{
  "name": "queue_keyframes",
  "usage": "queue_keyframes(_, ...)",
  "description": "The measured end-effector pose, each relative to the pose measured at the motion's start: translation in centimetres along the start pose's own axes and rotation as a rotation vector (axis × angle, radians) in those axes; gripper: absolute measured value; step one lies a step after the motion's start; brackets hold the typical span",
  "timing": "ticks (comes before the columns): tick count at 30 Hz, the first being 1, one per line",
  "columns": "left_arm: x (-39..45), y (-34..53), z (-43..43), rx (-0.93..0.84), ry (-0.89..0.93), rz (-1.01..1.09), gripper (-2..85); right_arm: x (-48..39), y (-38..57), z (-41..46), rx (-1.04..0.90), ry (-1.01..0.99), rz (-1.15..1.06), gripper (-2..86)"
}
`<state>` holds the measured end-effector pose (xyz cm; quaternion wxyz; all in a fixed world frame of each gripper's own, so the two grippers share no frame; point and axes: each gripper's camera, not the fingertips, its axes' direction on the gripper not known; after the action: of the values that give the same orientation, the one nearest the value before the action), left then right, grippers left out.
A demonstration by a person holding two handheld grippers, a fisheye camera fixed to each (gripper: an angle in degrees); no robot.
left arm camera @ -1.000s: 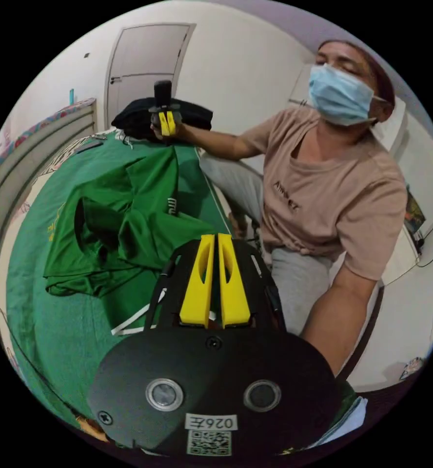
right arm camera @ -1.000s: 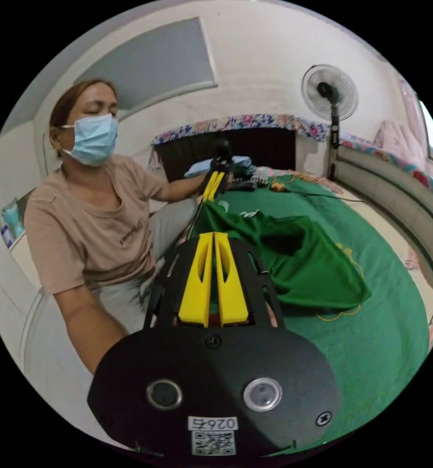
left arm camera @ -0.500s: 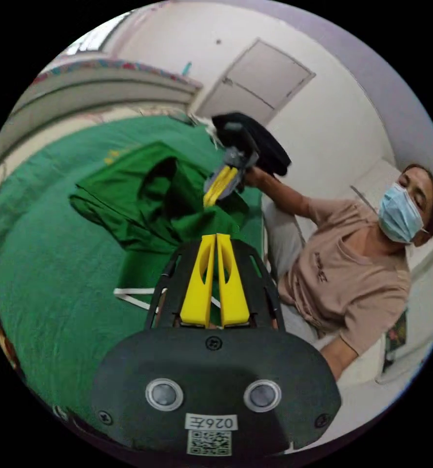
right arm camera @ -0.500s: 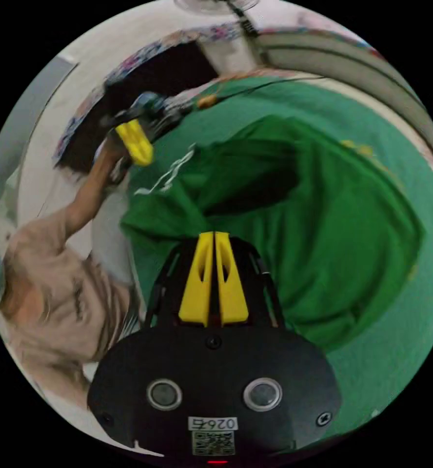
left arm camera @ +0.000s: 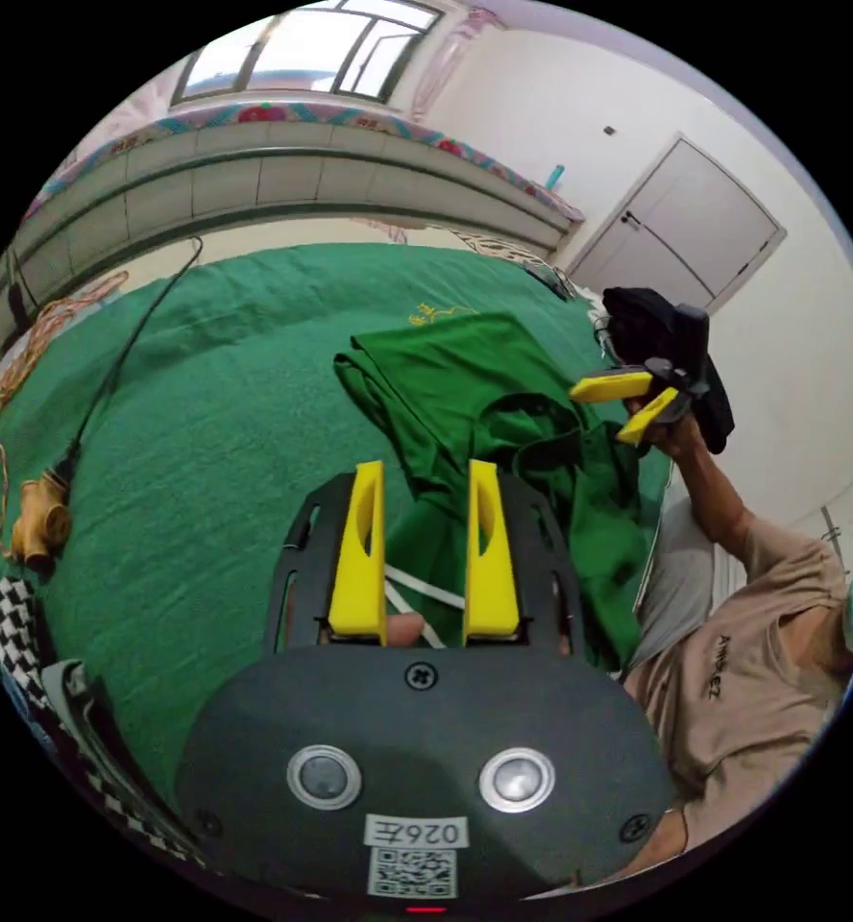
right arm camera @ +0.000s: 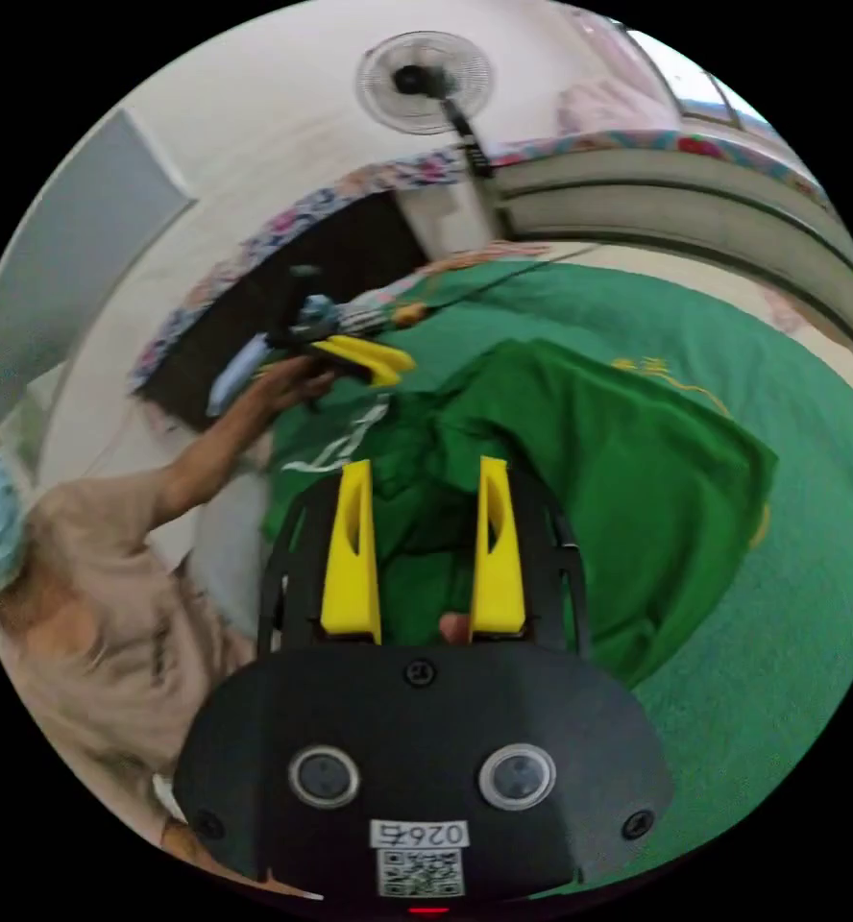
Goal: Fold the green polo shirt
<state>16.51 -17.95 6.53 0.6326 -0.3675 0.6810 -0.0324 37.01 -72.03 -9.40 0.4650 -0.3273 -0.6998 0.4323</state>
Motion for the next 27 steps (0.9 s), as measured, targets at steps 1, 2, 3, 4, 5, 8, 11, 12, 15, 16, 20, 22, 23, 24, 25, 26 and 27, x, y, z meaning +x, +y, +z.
queue_keyframes(1, 0.1, -0.7, 1.3, -0.033, 0.037, -0.017, 18.2, 0.8, -0.3, 1.4, -0.005, 0.117, 0.048, 14.2)
queue_keyframes(2, 0.2, -1.0, 2.1, -0.062, 0.051, -0.022, 18.4, 1.4, -0.6, 3.3, -0.074, 0.169, 0.07, 13.3)
queue_keyframes(3, 0.7, -1.7, 3.7, -0.13, 0.054, -0.018, 15.5, 1.6, -0.8, 4.3, -0.126, 0.176, 0.079, 11.9)
queue_keyframes(4, 1.8, -2.1, 4.0, -0.149, -0.071, 0.02, 9.4, 1.8, -1.0, 5.9, -0.235, 0.19, 0.088, 7.2)
queue_keyframes(5, 2.5, -2.2, 4.0, -0.166, -0.163, 0.049, 8.1, 1.1, -1.2, 5.5, -0.236, 0.265, 0.053, 0.4)
queue_keyframes(8, 5.2, -2.6, 3.7, -0.255, -0.258, 0.216, 3.4, -0.3, -1.9, 1.7, -0.33, 0.211, -0.089, -1.0)
queue_keyframes(11, 5.3, -2.5, 1.6, -0.271, -0.175, 0.229, 1.4, -0.3, 0.0, -5.6, -0.346, 0.157, -0.147, -1.2)
queue_keyframes(12, 4.9, -2.2, 0.6, -0.271, -0.111, 0.227, 0.8, -0.1, 0.8, -7.0, -0.357, 0.145, -0.143, -1.2)
queue_keyframes(15, 3.4, -1.6, -1.8, -0.248, -0.016, 0.155, -0.3, 1.9, 6.4, -13.1, -0.426, 0.208, 0.039, -0.9)
queue_keyframes(16, 2.7, -1.4, -2.9, -0.207, -0.013, 0.11, -0.4, 3.3, 8.9, -15.3, -0.432, 0.312, 0.209, -0.7)
queue_keyframes(20, 0.8, -1.5, -5.7, -0.023, -0.121, -0.079, 0.2, 6.0, 13.7, -24.6, 0.016, 0.528, 0.627, 4.9)
queue_keyframes(22, 0.4, -1.8, -6.2, 0.089, -0.13, -0.153, 4.6, 4.9, 13.5, -26.8, 0.229, 0.54, 0.609, 6.2)
queue_keyframes(23, 0.4, -2.0, -6.2, 0.104, -0.123, -0.155, 6.3, 4.0, 12.4, -26.9, 0.277, 0.562, 0.555, 6.5)
queue_keyframes(24, 0.6, -2.6, -5.8, 0.125, -0.11, -0.152, 9.9, 3.6, 11.6, -26.7, 0.27, 0.583, 0.531, 6.7)
queue_keyframes(25, 0.9, -3.4, -5.2, 0.134, -0.104, -0.154, 15.4, 2.9, 9.7, -25.7, 0.224, 0.629, 0.468, 6.9)
queue_keyframes(26, 0.9, -3.8, -4.9, 0.131, -0.105, -0.16, 18.2, 2.2, 7.5, -24.3, 0.165, 0.665, 0.398, 7.4)
queue_keyframes(27, 1.0, -4.8, -4.2, 0.113, -0.104, -0.177, 23.9, 1.9, 6.4, -23.6, 0.138, 0.675, 0.367, 7.6)
